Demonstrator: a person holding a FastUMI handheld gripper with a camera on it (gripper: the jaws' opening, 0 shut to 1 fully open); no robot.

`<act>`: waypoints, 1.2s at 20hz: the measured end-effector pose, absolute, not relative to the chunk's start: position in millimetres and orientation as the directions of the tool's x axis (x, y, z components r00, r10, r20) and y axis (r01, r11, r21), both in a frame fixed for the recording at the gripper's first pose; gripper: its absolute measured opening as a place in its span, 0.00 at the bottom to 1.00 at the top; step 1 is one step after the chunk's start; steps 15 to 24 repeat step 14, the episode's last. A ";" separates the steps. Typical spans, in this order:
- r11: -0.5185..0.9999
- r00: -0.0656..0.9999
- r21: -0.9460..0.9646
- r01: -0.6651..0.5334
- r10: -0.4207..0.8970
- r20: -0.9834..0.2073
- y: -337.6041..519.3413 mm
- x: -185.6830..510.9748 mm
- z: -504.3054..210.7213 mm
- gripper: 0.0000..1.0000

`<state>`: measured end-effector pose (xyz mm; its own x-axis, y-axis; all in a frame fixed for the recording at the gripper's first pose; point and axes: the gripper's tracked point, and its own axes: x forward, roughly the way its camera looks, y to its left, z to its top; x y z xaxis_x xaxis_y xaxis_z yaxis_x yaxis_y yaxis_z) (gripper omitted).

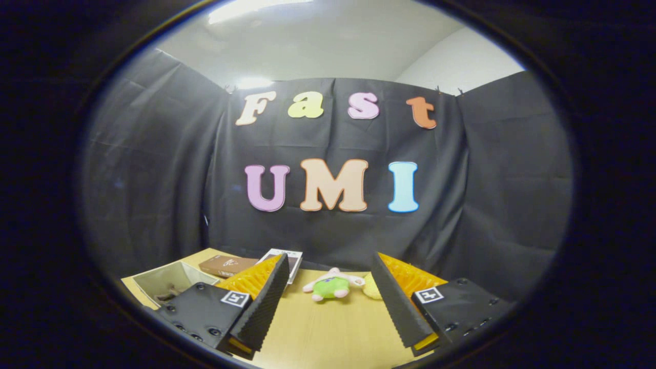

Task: Open the storage box then place both shoes into the box .Put the left shoe in first, then the right shoe, with the right side of both shoes facing outward in a uniform manner.

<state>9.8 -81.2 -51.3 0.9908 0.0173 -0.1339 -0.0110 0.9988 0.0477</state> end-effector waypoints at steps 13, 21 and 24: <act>0.996 0.992 0.085 0.021 -0.010 -0.124 -86.5 13.8 -50.2 1.00; 0.996 0.993 0.092 0.021 -0.010 -0.122 -85.8 13.5 -48.7 1.00; 0.996 0.993 0.092 0.021 -0.010 -0.122 -85.8 13.5 -48.7 1.00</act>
